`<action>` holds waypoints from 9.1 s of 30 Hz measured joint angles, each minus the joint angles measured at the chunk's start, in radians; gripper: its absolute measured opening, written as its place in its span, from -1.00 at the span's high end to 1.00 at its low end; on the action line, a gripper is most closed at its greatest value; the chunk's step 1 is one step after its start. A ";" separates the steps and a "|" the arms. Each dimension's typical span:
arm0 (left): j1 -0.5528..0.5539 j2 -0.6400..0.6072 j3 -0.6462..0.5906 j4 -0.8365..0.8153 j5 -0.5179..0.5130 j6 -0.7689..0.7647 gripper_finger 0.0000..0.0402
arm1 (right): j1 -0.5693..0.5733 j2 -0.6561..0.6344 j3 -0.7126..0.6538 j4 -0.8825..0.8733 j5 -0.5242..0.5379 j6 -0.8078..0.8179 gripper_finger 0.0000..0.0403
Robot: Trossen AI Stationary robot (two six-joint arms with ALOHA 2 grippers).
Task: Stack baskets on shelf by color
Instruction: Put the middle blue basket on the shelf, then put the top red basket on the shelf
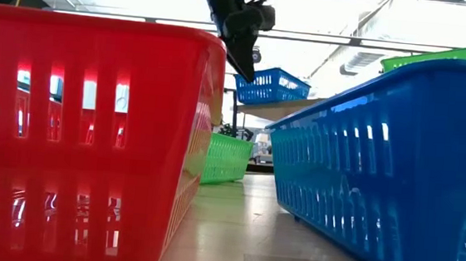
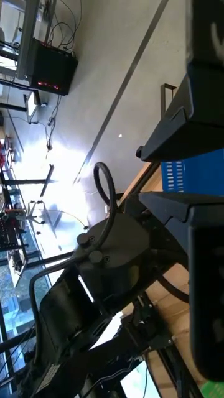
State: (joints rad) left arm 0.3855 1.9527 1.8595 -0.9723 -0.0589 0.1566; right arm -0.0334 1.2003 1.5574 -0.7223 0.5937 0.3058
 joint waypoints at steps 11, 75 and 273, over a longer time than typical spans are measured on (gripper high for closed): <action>0.003 0.000 0.000 0.095 -0.035 0.004 0.57 | 0.000 0.000 0.000 0.000 0.000 0.000 0.63; 0.115 -0.407 -0.409 -0.179 0.048 -0.272 0.57 | 0.031 0.005 0.000 -0.122 -0.280 0.273 0.63; -0.590 -0.199 -0.132 -0.199 -0.583 0.849 0.90 | 0.011 0.315 0.000 -0.227 -0.464 0.534 0.92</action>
State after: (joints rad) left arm -0.2043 1.7535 1.7279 -1.1709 -0.6421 1.0058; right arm -0.0223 1.5150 1.5574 -0.9490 0.1299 0.8397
